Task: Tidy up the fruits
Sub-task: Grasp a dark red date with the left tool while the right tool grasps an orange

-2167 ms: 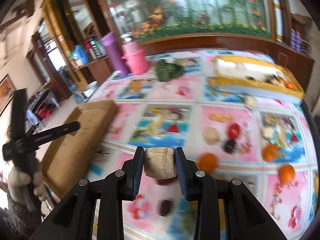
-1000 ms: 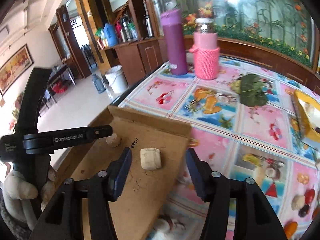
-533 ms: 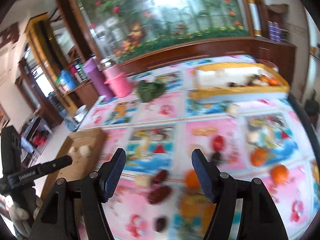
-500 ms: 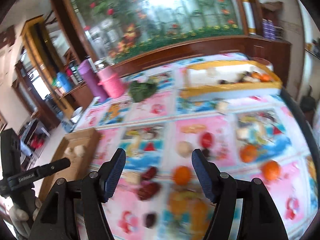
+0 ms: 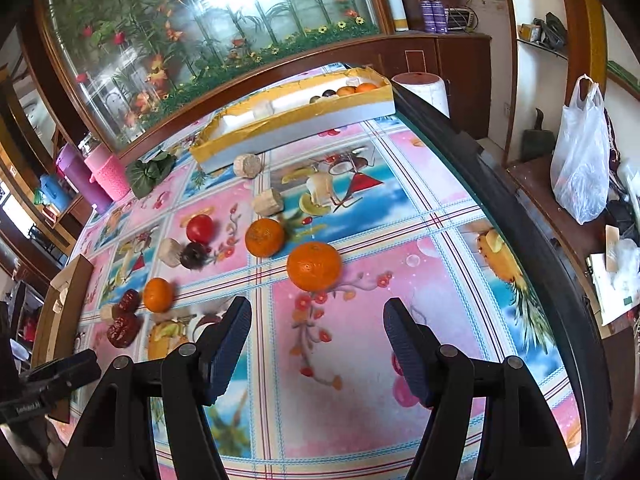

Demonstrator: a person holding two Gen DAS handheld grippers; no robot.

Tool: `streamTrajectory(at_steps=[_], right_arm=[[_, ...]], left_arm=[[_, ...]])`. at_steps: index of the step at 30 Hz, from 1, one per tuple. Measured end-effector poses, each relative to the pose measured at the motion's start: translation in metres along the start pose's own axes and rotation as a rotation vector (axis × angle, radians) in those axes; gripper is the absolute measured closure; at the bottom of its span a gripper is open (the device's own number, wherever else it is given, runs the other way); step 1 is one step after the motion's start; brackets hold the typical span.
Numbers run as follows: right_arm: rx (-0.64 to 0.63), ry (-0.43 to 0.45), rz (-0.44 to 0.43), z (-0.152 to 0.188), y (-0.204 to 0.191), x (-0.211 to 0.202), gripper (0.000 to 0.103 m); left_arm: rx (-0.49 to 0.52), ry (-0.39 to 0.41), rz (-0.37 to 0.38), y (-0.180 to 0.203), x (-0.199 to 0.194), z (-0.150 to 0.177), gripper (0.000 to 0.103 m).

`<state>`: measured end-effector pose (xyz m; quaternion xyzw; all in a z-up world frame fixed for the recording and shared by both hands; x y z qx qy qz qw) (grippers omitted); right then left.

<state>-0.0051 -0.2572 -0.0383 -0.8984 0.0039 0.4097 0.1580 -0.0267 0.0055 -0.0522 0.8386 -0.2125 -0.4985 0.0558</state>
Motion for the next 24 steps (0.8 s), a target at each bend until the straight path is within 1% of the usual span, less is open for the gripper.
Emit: streamTrajectory(at_steps=[3,6,11,12,13,14,15,17,19,21,22,23,24], right_arm=[[-0.019,-0.006,0.027,-0.001,0.004,0.01,0.031],[-0.057,-0.023,0.06,-0.004,0.002,0.022,0.031],[-0.101,-0.052,0.086,-0.007,-0.005,0.038,0.031],[-0.112,-0.057,0.092,-0.007,-0.006,0.041,0.031],[-0.124,-0.06,0.1,-0.007,-0.008,0.043,0.031],[-0.136,-0.057,0.11,-0.008,-0.009,0.045,0.031],[-0.148,-0.057,0.115,-0.008,-0.011,0.046,0.031],[-0.157,-0.058,0.121,-0.01,-0.013,0.047,0.031],[-0.164,-0.055,0.132,-0.011,-0.013,0.048,0.035],[-0.169,-0.054,0.144,-0.012,-0.013,0.048,0.057],[-0.177,-0.048,0.156,-0.012,-0.012,0.047,0.063],[-0.183,-0.045,0.164,-0.012,-0.012,0.046,0.065],[-0.188,-0.043,0.163,-0.011,-0.012,0.044,0.066]], left_arm=[[0.03,-0.01,-0.01,0.009,0.007,0.004,0.04],[0.047,-0.015,-0.017,0.014,0.013,0.005,0.049],[0.094,-0.001,-0.048,0.021,0.018,0.003,0.056],[0.104,0.002,-0.055,0.022,0.019,0.002,0.06],[0.117,0.004,-0.063,0.024,0.02,0.003,0.069],[0.128,0.006,-0.069,0.025,0.02,0.003,0.074],[0.138,0.007,-0.073,0.027,0.021,0.004,0.081],[0.167,0.021,-0.095,0.03,0.022,0.004,0.081],[0.199,0.039,-0.124,0.033,0.022,0.005,0.081],[0.208,0.047,-0.117,0.036,0.021,0.005,0.081],[0.203,0.05,-0.106,0.036,0.019,0.005,0.081],[0.199,0.055,-0.103,0.034,0.018,0.004,0.081],[0.193,0.06,-0.102,0.033,0.016,0.003,0.081]])
Point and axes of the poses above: each gripper's, at about its wrist camera, not at the fingertips, and x roughly the way its jaws point, y to its right, z to its underside, the point moved 10 cm from there along x, roughly the way its jaws point, and after that the axes turned 2 degrees about z, right-handed, at the moved point
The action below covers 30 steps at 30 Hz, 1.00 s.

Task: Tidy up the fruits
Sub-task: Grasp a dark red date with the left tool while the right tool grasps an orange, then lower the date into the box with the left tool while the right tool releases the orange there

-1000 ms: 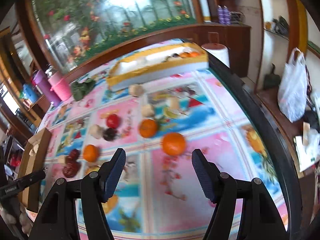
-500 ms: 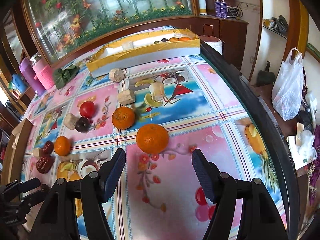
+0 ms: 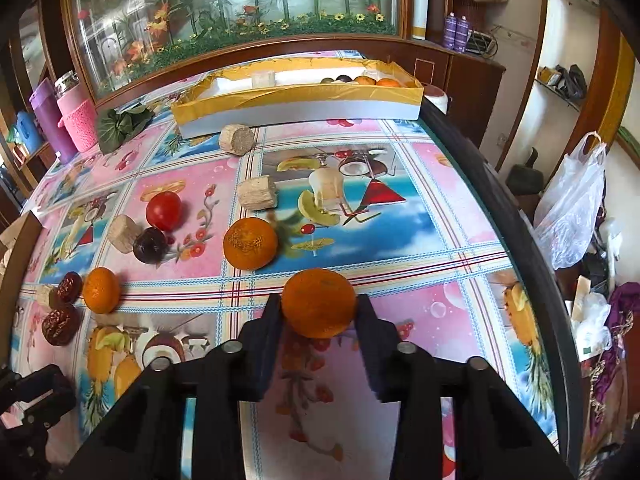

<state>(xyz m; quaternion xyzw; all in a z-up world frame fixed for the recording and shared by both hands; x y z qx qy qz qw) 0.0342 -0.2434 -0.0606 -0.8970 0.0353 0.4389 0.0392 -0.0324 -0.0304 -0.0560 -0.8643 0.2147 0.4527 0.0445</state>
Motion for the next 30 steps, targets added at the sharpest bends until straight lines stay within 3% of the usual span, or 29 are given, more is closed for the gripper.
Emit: streamTrajectory(at_steps=[7,12,17,23,27,30], right_arm=[[-0.016,0.026,-0.059,0.005,-0.017,-0.021,0.066],[-0.068,0.053,-0.134,-0.002,-0.059,-0.047,0.066],[-0.185,0.061,-0.25,-0.004,-0.139,-0.069,0.065],[-0.336,0.043,-0.429,-0.003,-0.261,-0.09,0.065],[-0.401,0.013,-0.539,0.003,-0.338,-0.094,0.065],[-0.452,-0.02,-0.567,0.009,-0.387,-0.083,0.065]], left_arm=[[-0.117,0.067,0.009,-0.039,-0.031,-0.01,0.081],[-0.237,0.137,-0.024,-0.095,-0.066,-0.016,0.081],[-0.326,0.194,-0.136,-0.171,-0.106,-0.013,0.081],[-0.368,0.154,-0.337,-0.274,-0.133,-0.009,0.081],[-0.472,0.097,-0.37,-0.337,-0.129,0.005,0.081],[-0.536,0.046,-0.357,-0.362,-0.115,0.017,0.081]])
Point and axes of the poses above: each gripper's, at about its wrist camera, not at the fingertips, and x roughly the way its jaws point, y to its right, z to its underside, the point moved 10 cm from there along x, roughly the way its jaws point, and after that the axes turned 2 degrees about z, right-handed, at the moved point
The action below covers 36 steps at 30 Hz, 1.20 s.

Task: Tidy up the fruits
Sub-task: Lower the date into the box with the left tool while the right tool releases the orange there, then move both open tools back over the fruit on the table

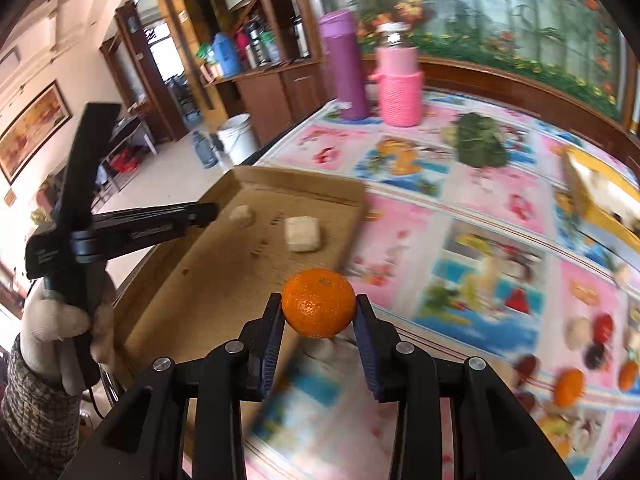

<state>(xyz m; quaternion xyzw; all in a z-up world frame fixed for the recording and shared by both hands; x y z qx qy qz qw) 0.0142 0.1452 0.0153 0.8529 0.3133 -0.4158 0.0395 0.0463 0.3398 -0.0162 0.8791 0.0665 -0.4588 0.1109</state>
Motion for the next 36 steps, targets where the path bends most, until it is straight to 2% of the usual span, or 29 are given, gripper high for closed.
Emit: streamTrajectory(at_steps=[2,5,12,18,21,23,26,30,33,36], right_arm=[[-0.014,-0.036,-0.019,-0.004,-0.016,0.025,0.065],[-0.047,-0.07,0.009,-0.01,-0.03,0.058,0.064],[-0.058,-0.141,0.046,-0.01,-0.034,0.107,0.064],[-0.089,-0.123,0.069,-0.015,-0.04,0.114,0.06],[-0.081,-0.103,0.06,-0.018,-0.041,0.105,0.052],[-0.073,-0.076,0.048,-0.022,-0.044,0.094,0.05],[-0.065,-0.013,0.045,-0.028,-0.043,0.07,0.04],[-0.003,0.086,0.049,-0.022,-0.025,0.027,0.036],[0.048,0.124,0.062,-0.007,-0.004,0.001,0.035],[0.107,0.16,0.123,0.015,0.033,-0.03,0.036]], left_arm=[[-0.014,-0.032,0.005,-0.006,0.012,0.003,0.081],[-0.016,-0.06,0.002,-0.007,0.023,0.008,0.081],[-0.078,-0.08,0.053,-0.013,0.036,0.01,0.08],[-0.126,-0.066,0.113,-0.014,0.027,0.011,0.067],[-0.157,-0.044,0.114,-0.017,0.013,0.011,0.049],[-0.178,0.0,0.126,-0.019,-0.003,0.009,0.048],[-0.221,0.062,0.13,-0.023,-0.029,0.01,0.043],[-0.298,0.132,0.173,-0.02,-0.058,0.023,0.035],[-0.315,0.138,0.22,-0.003,-0.068,0.035,0.035],[-0.282,0.118,0.264,0.021,-0.073,0.044,0.035]])
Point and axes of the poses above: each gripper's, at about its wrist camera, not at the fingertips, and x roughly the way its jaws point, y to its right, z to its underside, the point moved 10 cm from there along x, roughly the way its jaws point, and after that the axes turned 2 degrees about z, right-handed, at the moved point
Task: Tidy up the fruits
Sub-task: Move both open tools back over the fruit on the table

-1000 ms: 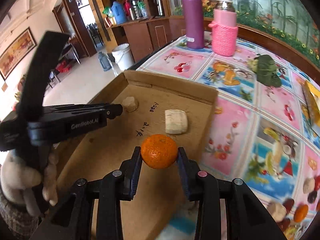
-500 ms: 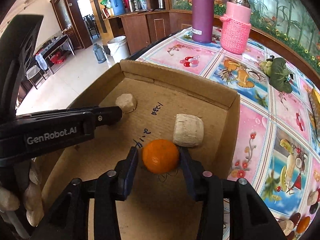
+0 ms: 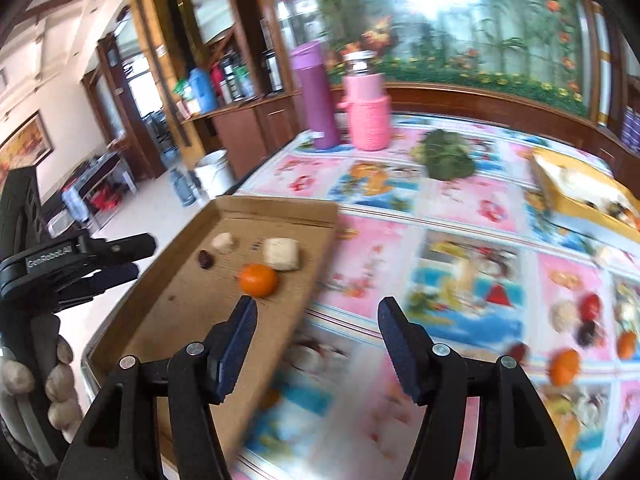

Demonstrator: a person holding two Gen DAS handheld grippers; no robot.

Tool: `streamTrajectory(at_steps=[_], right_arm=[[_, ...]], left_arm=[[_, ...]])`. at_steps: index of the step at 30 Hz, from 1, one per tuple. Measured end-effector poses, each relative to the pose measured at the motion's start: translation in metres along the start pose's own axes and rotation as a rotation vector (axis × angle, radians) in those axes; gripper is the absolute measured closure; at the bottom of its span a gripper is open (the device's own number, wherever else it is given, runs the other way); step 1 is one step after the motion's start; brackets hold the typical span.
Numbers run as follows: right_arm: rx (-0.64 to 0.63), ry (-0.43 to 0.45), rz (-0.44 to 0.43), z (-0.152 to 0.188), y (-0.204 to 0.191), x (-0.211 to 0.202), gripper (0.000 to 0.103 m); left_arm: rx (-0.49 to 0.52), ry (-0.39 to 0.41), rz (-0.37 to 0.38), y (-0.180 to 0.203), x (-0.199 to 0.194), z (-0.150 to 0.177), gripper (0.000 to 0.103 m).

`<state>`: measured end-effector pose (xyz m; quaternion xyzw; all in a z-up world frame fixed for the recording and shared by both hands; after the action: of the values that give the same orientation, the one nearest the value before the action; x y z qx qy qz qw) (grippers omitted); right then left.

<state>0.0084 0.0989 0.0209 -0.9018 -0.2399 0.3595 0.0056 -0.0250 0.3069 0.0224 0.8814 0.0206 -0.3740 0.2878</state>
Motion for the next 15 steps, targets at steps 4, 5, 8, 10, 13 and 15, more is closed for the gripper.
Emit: streamTrajectory(at_steps=[4,5,8,10,13,15], right_arm=[[0.16,0.029,0.079,0.014,0.071,-0.039,0.033],[0.215,0.038,0.094,0.018,0.091,-0.049,0.033],[0.363,0.057,0.123,0.033,0.146,-0.073,0.033],[0.433,0.065,0.141,0.042,0.174,-0.084,0.033],[0.488,0.064,0.171,0.056,0.202,-0.091,0.033],[0.515,0.062,0.176,0.064,0.215,-0.093,0.033]], left_arm=[[0.076,-0.021,0.029,0.039,0.007,0.018,0.035],[0.099,-0.034,0.04,0.052,0.011,0.024,0.035],[0.172,-0.076,0.065,0.085,0.023,0.044,0.035],[0.229,-0.109,0.079,0.107,0.031,0.061,0.035],[0.3,-0.159,0.092,0.132,0.044,0.085,0.035],[0.342,-0.181,0.095,0.145,0.051,0.099,0.035]])
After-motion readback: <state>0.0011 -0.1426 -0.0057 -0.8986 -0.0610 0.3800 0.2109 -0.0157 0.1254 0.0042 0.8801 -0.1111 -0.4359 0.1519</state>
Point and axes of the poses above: each gripper's, at about its wrist camera, not at the fingertips, and x roughly the way its jaws point, y to its right, z to its underside, the point moved 10 cm from there along x, roughly the way its jaws point, and after that the axes turned 2 degrees about z, right-handed, at the moved point
